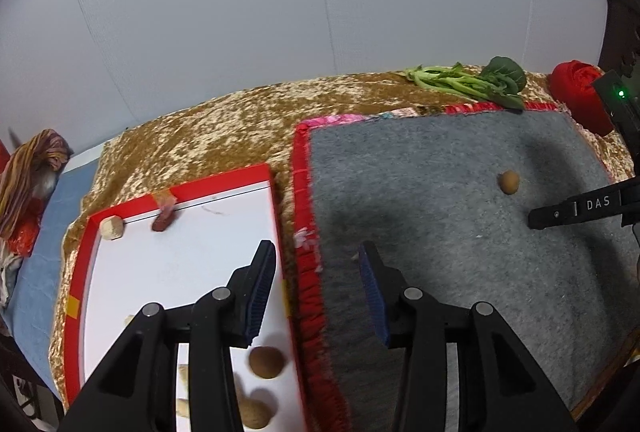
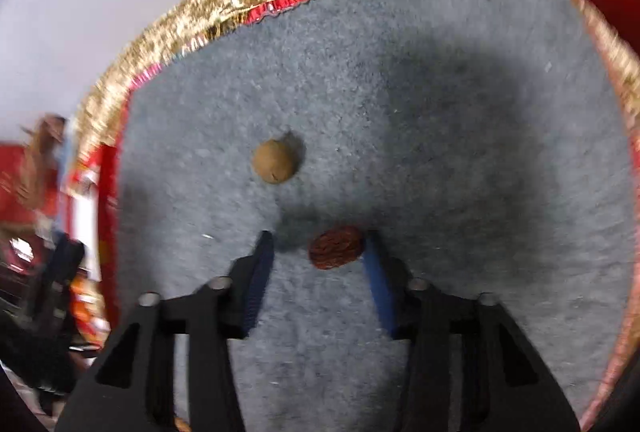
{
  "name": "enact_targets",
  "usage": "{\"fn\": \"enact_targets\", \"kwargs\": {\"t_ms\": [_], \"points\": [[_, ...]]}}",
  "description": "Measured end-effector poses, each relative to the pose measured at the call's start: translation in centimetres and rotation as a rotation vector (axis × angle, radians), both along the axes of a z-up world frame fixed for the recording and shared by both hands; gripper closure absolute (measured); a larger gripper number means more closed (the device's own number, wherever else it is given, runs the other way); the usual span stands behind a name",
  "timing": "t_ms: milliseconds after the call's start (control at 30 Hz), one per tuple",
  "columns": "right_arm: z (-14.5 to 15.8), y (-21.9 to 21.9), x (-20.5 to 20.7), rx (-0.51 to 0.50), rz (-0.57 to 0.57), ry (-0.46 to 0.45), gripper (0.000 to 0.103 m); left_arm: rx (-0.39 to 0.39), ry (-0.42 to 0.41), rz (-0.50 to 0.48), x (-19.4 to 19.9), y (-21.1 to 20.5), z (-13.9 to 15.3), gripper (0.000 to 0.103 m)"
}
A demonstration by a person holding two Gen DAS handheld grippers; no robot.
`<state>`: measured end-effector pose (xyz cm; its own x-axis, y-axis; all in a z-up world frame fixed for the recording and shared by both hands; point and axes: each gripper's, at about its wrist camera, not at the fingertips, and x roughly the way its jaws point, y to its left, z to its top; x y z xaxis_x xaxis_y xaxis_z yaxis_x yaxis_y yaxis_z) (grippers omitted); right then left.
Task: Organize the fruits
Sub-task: 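Grasp a red date with the right tool while the left tool grasps a brown fruit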
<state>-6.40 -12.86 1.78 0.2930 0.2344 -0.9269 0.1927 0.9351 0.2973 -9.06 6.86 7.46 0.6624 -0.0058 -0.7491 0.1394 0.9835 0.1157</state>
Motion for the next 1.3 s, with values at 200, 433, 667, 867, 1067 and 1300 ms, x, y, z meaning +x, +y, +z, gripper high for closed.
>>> {"fn": "enact_targets", "kwargs": {"t_ms": [200,433,667,867,1067,1300], "points": [[0.5,-3.9,-1.2,0.156,-0.068,-0.035,0.074,-0.102,-0.029,-0.106,0.9,-4.0,0.2,0.056],[3.4,-11.2,-3.9,0.247,-0.206,-0.142,0.074,-0.179,-0.046,-0.209,3.5,-10.9,-0.6,0.046],[3.5,-13.9,-4.4,0.266,-0.207,-0.139,0.074,-0.18,-0.006,-0.22,5.5,-13.7,-2.5,0.046],[3.2,-14.0,-4.7,0.265,-0.196,-0.131,0.074,-0.16,0.026,-0.226,6.0,-14.5,-3.6,0.047],[2.8,-13.9,-4.6,0.272,-0.187,-0.117,0.074,-0.163,0.061,-0.241,6.5,-15.3,-4.5,0.076],[2.7,-12.5,-3.8,0.266,-0.161,-0.116,0.074,-0.178,0.043,-0.263,5.5,-14.6,-3.2,0.083]]}}
